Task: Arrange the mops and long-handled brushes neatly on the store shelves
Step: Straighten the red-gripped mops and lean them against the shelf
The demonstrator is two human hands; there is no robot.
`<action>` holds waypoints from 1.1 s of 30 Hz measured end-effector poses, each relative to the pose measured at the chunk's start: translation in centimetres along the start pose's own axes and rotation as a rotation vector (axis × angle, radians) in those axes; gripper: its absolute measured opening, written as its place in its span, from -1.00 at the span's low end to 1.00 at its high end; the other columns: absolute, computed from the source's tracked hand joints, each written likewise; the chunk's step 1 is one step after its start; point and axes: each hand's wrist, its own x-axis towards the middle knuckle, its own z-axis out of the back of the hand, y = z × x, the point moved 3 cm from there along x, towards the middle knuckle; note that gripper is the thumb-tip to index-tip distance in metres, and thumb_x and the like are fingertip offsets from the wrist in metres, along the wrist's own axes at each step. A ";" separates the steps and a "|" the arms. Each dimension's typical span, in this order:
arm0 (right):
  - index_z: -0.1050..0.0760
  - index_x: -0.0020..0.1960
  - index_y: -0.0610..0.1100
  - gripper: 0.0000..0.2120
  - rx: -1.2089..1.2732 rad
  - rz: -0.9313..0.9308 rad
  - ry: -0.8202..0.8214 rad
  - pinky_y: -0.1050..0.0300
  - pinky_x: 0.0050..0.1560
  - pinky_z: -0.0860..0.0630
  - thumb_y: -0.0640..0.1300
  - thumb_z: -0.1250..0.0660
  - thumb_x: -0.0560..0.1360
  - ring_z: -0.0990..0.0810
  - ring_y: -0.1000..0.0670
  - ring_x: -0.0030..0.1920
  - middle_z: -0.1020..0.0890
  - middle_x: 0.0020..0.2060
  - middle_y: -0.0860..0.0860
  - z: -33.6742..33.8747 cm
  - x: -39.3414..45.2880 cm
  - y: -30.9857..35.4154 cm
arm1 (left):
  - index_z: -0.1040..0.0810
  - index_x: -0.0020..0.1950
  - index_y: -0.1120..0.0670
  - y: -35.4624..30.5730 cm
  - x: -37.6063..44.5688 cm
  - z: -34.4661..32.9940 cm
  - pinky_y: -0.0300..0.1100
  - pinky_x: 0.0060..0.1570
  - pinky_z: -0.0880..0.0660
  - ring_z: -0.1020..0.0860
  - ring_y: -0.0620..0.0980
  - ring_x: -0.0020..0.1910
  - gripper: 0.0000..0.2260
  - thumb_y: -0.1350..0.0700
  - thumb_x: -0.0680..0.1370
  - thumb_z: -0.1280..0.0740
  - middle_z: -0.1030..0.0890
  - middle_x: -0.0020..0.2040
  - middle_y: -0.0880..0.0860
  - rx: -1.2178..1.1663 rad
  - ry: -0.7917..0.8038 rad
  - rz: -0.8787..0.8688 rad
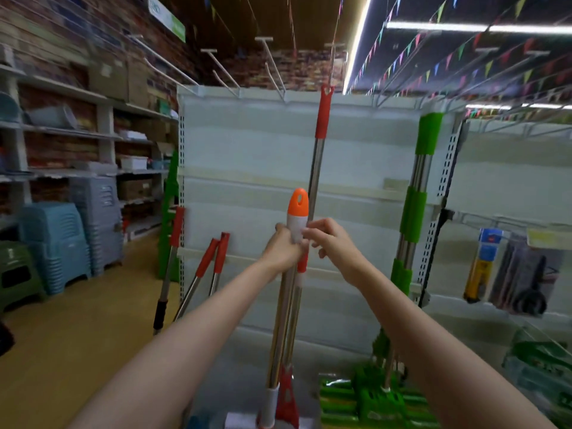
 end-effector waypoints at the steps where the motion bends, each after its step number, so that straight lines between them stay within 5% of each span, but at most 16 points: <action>1: -0.42 0.04 -0.16 -0.73 -0.001 -0.014 0.015 0.29 -0.32 -0.37 -0.12 -0.38 0.39 -0.48 0.08 -0.22 -0.53 -0.17 -0.01 0.5 0.3 0.0 | -0.38 -0.01 0.15 -0.7 0.7 0.5 0.05 -0.03 -0.57 -0.60 0.20 -0.03 -0.71 0.03 0.37 -0.31 -0.56 0.03 0.27 0.008 -0.022 -0.010; 3: -0.40 0.12 -0.19 -0.63 -0.062 -0.078 0.098 0.36 -0.39 -0.40 -0.16 -0.36 0.34 -0.48 0.08 -0.24 -0.53 -0.13 -0.04 0.7 0.4 -0.4 | -0.44 -0.16 0.13 -1.9 1.8 1.3 0.01 0.01 -0.53 -0.59 0.21 0.01 -0.90 0.12 0.43 -0.32 -0.55 0.02 0.29 0.081 -0.068 -0.052; 6: -0.41 0.11 -0.18 -0.68 -0.256 -0.088 0.216 0.32 -0.41 -0.45 -0.12 -0.40 0.43 -0.49 0.07 -0.32 -0.55 -0.18 0.00 -0.9 1.5 -1.0 | -0.52 -0.05 0.22 -3.7 4.8 1.8 -0.02 0.08 -0.50 -0.56 0.17 0.05 -0.83 0.13 0.47 -0.31 -0.50 0.06 0.25 0.105 -0.104 -0.140; 10: -0.46 0.01 -0.18 -0.77 -0.308 0.052 0.067 0.14 -0.29 -0.50 -0.02 -0.31 0.50 -0.57 0.12 -0.36 -0.66 -0.25 -0.03 -1.8 5.1 0.2 | -0.44 0.02 0.17 -7.0 7.9 2.3 -0.14 0.06 -0.46 -0.55 0.07 0.06 -0.76 0.02 0.51 -0.31 -0.48 0.07 0.16 0.005 -0.068 -0.252; 14: -0.42 -0.10 -0.10 -0.85 -0.346 0.143 0.024 0.25 -0.23 -0.47 -0.02 -0.23 0.54 -0.56 0.18 -0.33 -0.67 -0.22 -0.05 -1.5 8.1 2.0 | -0.36 0.07 0.14 -7.2 10.2 3.9 -0.26 -0.23 -0.43 -0.52 -0.09 -0.17 -0.31 -0.43 0.29 -0.25 -0.54 -0.05 0.08 -0.245 0.064 -0.251; 17: -0.44 -0.08 -0.06 -0.91 -0.353 0.181 -0.114 0.06 -0.15 -0.58 -0.05 -0.24 0.53 -0.64 0.02 -0.23 -0.66 -0.19 -0.09 -0.5 10.7 3.1 | -0.44 0.05 0.10 -5.2 12.1 3.9 -0.33 -0.40 -0.44 -0.51 -0.18 -0.38 -0.07 -0.60 0.00 -0.20 -0.53 -0.32 -0.06 -0.397 0.268 -0.243; 20: -0.40 -0.11 -0.14 -0.83 -0.466 0.181 -0.253 0.06 -0.18 -0.47 -0.04 -0.24 0.53 -0.59 -0.11 -0.17 -0.60 -0.22 -0.09 0.9 13.7 4.7 | -0.48 0.02 -0.02 -3.1 13.5 3.3 -0.24 -0.16 -0.55 -0.57 -0.17 -0.25 -0.13 -0.61 -0.03 -0.18 -0.57 -0.22 -0.07 -0.369 0.397 -0.188; 22: -0.37 -0.17 -0.17 -0.82 -0.534 0.174 -0.315 0.09 -0.24 -0.41 -0.06 -0.23 0.51 -0.58 -0.13 -0.21 -0.62 -0.26 -0.12 1.8 15.1 5.7 | -0.47 0.04 -0.02 -1.7 14.1 2.4 -0.16 0.02 -0.52 -0.55 -0.11 -0.18 -0.28 -0.52 0.13 -0.20 -0.55 -0.11 -0.02 -0.281 0.509 -0.137; 24: -0.34 -0.23 -0.15 -0.83 -0.545 0.176 -0.328 0.25 -0.38 -0.39 -0.11 -0.22 0.50 -0.58 -0.02 -0.36 -0.60 -0.39 -0.05 2.3 16.3 6.2 | -0.42 0.00 -0.03 -0.9 14.1 1.6 -0.18 -0.02 -0.52 -0.54 -0.13 -0.21 -0.55 -0.30 0.29 -0.29 -0.52 -0.14 -0.02 -0.218 0.610 -0.153; 27: -0.28 -0.29 -0.11 -0.80 -0.569 0.200 -0.351 0.36 -0.48 -0.32 -0.17 -0.20 0.50 -0.43 0.19 -0.52 -0.46 -0.48 0.07 2.8 17.3 7.2 | -0.38 -0.10 -0.08 -0.6 15.2 0.7 -0.03 -0.05 -0.59 -0.58 0.03 -0.12 -0.87 -0.04 0.43 -0.30 -0.52 -0.10 0.09 -0.112 0.560 -0.243; 30: -0.24 -0.33 -0.09 -0.76 -0.558 0.247 -0.372 0.37 -0.51 -0.30 -0.21 -0.21 0.49 -0.43 0.27 -0.57 -0.41 -0.50 0.07 3.2 17.9 8.1 | -0.39 -0.08 -0.04 -1.6 16.1 0.7 -0.07 -0.13 -0.60 -0.56 0.08 -0.09 -0.93 0.04 0.52 -0.28 -0.50 -0.06 0.17 -0.102 0.541 -0.299; 33: -0.24 -0.34 -0.08 -0.76 -0.533 0.271 -0.395 0.18 -0.36 -0.47 -0.16 -0.21 0.47 -0.52 0.06 -0.43 -0.43 -0.45 0.02 3.9 18.7 8.7 | -0.40 0.04 0.08 -2.5 16.9 0.7 -0.29 -0.28 -0.58 -0.55 0.00 -0.11 -0.87 0.07 0.55 -0.27 -0.52 -0.04 0.15 -0.117 0.503 -0.344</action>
